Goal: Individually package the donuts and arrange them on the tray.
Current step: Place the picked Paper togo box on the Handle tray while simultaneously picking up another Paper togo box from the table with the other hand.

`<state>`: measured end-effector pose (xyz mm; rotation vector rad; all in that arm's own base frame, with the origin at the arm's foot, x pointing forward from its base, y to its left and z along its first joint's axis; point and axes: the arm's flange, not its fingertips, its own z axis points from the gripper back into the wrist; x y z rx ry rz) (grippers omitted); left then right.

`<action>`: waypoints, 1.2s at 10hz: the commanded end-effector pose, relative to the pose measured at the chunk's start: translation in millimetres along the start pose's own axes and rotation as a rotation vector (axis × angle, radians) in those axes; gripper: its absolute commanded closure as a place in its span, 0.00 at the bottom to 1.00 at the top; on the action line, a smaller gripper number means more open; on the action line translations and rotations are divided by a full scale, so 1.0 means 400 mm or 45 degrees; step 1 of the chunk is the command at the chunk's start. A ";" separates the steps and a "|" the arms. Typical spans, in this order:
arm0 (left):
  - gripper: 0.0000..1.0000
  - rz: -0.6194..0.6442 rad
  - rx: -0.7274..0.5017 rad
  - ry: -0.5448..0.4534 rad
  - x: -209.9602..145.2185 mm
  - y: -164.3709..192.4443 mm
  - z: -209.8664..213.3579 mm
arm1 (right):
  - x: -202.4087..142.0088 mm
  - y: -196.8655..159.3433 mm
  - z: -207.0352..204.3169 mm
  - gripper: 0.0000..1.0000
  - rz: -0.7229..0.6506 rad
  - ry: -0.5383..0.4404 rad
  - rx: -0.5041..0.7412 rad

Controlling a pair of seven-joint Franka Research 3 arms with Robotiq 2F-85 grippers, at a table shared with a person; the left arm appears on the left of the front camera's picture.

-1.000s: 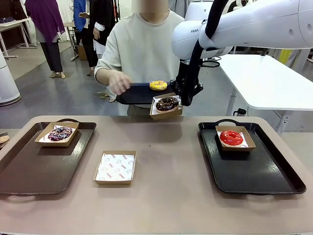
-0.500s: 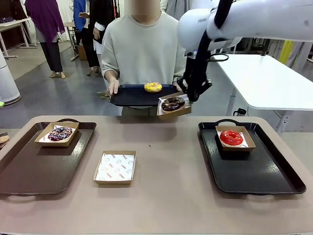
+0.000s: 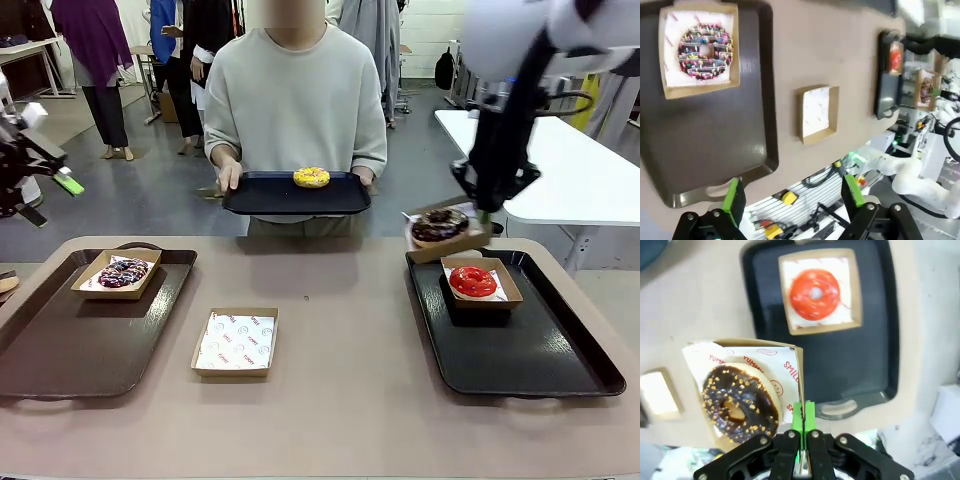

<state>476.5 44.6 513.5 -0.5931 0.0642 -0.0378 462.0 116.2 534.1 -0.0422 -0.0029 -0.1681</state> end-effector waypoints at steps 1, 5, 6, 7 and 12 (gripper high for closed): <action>0.00 -0.027 0.231 0.082 0.027 -0.070 -0.061 | -0.049 -0.082 -0.049 0.99 0.036 -0.009 0.053; 0.00 -0.045 0.534 0.111 0.057 -0.213 -0.248 | -0.085 -0.196 -0.151 0.99 0.124 -0.062 0.060; 0.00 -0.045 0.585 0.088 0.056 -0.229 -0.289 | -0.088 -0.209 -0.172 0.99 0.153 -0.073 0.056; 0.00 -0.044 0.626 0.062 0.054 -0.238 -0.329 | -0.084 -0.216 -0.196 0.99 0.170 -0.061 0.066; 0.00 -0.028 0.696 -0.073 0.011 -0.262 -0.511 | -0.079 -0.210 -0.215 0.99 0.147 -0.029 0.028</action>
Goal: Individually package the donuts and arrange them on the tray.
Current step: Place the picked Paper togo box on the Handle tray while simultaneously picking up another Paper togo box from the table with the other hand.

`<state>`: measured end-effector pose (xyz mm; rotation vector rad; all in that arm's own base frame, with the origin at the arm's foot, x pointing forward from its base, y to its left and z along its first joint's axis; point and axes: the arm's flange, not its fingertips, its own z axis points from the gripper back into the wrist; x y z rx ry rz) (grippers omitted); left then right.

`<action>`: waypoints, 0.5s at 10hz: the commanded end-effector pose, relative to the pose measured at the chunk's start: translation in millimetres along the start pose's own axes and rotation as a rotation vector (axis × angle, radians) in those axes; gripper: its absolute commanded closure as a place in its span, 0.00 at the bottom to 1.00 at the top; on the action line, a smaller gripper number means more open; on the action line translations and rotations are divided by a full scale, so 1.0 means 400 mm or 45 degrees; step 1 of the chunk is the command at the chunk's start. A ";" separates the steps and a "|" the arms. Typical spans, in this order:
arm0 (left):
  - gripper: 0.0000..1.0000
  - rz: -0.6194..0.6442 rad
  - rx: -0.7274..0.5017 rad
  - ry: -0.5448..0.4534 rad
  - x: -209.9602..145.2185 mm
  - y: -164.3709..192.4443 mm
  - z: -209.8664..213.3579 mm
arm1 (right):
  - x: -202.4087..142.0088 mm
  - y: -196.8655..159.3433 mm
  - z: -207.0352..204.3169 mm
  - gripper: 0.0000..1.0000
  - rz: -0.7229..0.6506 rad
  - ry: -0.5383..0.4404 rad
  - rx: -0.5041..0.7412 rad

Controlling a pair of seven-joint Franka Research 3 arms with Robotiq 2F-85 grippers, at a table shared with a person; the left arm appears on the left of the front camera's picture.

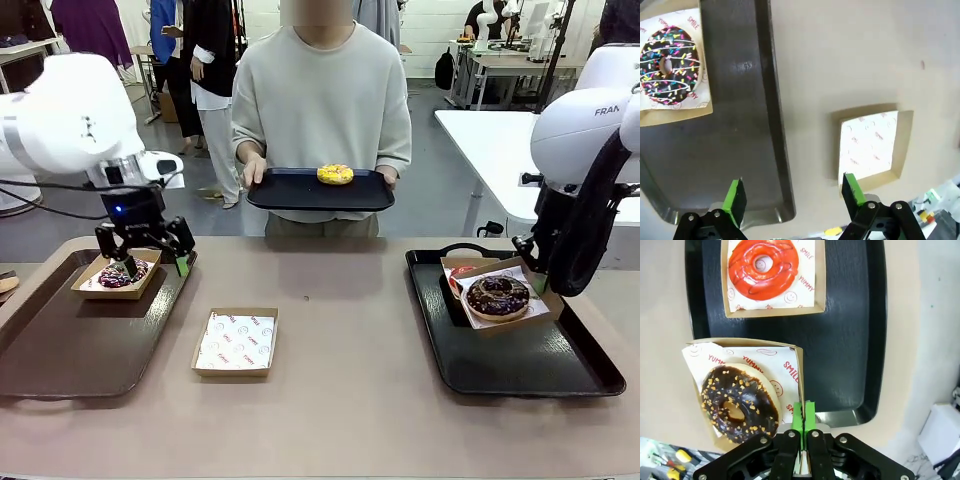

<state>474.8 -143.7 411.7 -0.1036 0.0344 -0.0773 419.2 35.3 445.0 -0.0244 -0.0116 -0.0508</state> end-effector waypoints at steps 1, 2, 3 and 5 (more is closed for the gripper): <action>0.00 -0.004 0.100 -0.047 -0.041 -0.061 -0.061 | -0.006 -0.001 0.016 0.99 -0.002 -0.017 0.003; 0.00 -0.024 0.119 -0.039 -0.053 -0.091 -0.099 | -0.006 -0.001 0.016 0.99 -0.002 -0.017 0.003; 0.00 -0.032 0.129 -0.021 -0.059 -0.111 -0.126 | -0.006 -0.001 0.016 0.99 -0.002 -0.017 0.003; 0.00 -0.041 0.131 0.014 -0.075 -0.141 -0.166 | -0.006 -0.001 0.016 0.99 -0.002 -0.017 0.003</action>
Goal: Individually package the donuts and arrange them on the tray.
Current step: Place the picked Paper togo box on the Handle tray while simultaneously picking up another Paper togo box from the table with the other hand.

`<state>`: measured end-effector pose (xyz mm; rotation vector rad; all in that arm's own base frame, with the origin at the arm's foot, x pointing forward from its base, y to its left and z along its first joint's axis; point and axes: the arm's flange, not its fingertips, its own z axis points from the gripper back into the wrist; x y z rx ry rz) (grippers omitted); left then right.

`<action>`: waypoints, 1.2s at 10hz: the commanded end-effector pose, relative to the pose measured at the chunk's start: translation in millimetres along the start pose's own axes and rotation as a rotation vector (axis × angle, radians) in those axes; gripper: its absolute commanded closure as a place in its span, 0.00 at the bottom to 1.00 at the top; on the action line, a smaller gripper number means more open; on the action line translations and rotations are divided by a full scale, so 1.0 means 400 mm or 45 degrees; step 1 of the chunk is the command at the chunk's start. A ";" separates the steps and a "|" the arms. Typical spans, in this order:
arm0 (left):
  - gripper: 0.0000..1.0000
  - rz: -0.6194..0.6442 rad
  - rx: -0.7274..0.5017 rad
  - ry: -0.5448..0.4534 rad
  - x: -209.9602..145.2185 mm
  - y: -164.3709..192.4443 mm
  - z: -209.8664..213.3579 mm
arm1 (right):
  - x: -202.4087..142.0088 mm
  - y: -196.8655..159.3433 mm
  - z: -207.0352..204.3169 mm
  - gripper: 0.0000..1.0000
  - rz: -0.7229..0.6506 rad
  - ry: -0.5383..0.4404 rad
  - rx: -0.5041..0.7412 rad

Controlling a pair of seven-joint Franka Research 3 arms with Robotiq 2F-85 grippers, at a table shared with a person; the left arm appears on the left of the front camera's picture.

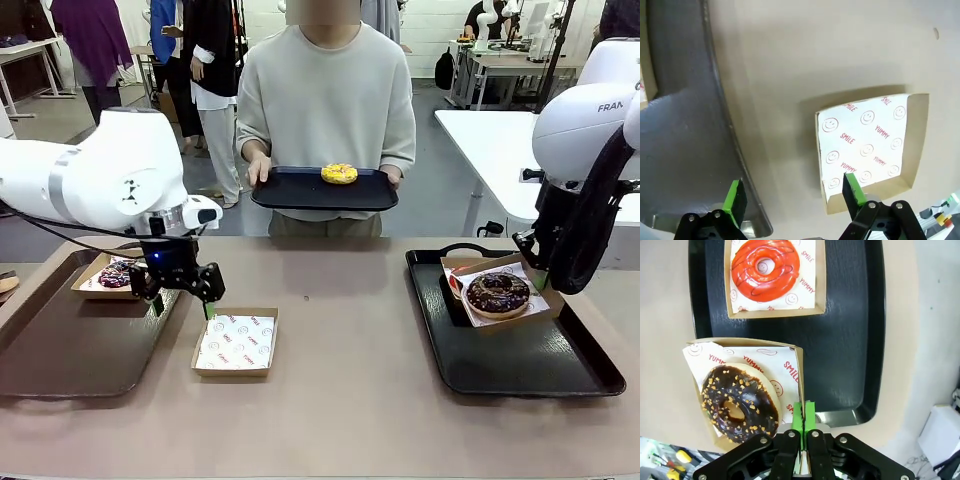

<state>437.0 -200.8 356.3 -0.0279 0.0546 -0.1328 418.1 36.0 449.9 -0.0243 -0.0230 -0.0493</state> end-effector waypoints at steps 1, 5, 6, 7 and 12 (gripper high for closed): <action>0.00 0.022 0.019 -0.009 -0.001 -0.018 -0.018 | -0.003 -0.002 0.004 0.99 -0.003 -0.003 0.002; 0.00 -0.006 0.002 0.015 -0.003 -0.010 -0.014 | -0.003 -0.002 0.004 0.99 -0.003 -0.003 0.002; 0.00 -0.006 0.002 0.015 -0.003 -0.010 -0.014 | -0.003 -0.002 0.004 0.99 -0.003 -0.003 0.002; 0.00 -0.006 0.002 0.015 -0.003 -0.010 -0.014 | -0.003 -0.002 0.004 0.99 -0.003 -0.003 0.002; 0.00 0.120 0.021 -0.039 0.004 -0.001 -0.037 | 0.005 0.011 -0.037 0.99 -0.092 0.053 0.034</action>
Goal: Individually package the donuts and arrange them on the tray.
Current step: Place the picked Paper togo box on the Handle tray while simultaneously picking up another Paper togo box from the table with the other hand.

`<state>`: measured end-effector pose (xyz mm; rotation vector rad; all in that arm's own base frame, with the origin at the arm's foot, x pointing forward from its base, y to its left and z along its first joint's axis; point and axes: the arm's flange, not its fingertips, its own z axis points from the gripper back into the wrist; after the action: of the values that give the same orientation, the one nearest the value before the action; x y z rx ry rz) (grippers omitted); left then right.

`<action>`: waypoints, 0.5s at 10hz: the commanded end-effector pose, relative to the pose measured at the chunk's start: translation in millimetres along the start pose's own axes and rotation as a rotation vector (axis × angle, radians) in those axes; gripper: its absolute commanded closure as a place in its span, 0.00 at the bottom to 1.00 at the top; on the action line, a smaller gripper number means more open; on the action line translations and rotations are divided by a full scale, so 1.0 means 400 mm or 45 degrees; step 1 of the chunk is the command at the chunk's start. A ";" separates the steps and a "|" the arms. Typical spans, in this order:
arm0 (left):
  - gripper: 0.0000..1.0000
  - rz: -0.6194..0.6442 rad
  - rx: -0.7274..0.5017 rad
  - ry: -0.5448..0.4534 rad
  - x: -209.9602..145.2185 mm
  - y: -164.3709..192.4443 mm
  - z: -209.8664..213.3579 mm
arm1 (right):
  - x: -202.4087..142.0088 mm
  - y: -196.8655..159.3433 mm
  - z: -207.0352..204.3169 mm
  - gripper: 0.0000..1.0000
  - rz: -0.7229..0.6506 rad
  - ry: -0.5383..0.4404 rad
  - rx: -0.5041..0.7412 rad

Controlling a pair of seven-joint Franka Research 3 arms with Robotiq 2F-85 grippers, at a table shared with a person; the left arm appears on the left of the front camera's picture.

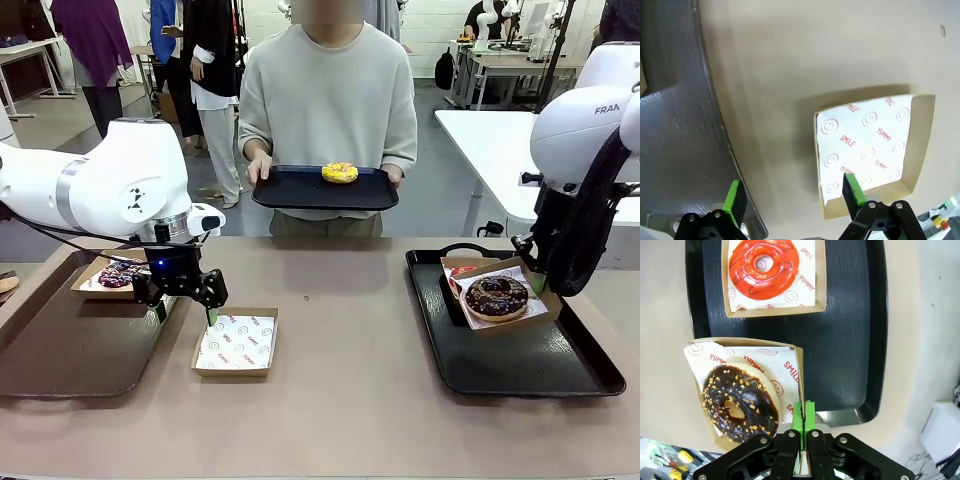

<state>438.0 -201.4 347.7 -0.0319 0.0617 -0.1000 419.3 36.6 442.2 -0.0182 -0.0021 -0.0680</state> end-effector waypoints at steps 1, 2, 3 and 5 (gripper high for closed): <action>0.00 0.109 0.040 -0.077 0.004 -0.015 -0.018 | -0.007 0.015 -0.039 0.99 -0.124 0.022 0.023; 0.00 0.126 0.041 -0.088 0.006 -0.027 -0.024 | -0.019 0.018 -0.063 0.99 -0.159 0.020 0.031; 0.00 0.125 0.037 -0.092 0.011 -0.038 -0.029 | -0.028 0.018 -0.084 0.99 -0.189 0.021 0.075; 0.00 0.143 0.047 -0.101 0.025 -0.056 -0.039 | -0.040 0.016 -0.116 0.99 -0.189 0.011 0.086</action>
<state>442.7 -215.7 337.5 -0.0291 0.0056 -0.0098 407.7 41.3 401.5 0.0317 0.0331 -0.2054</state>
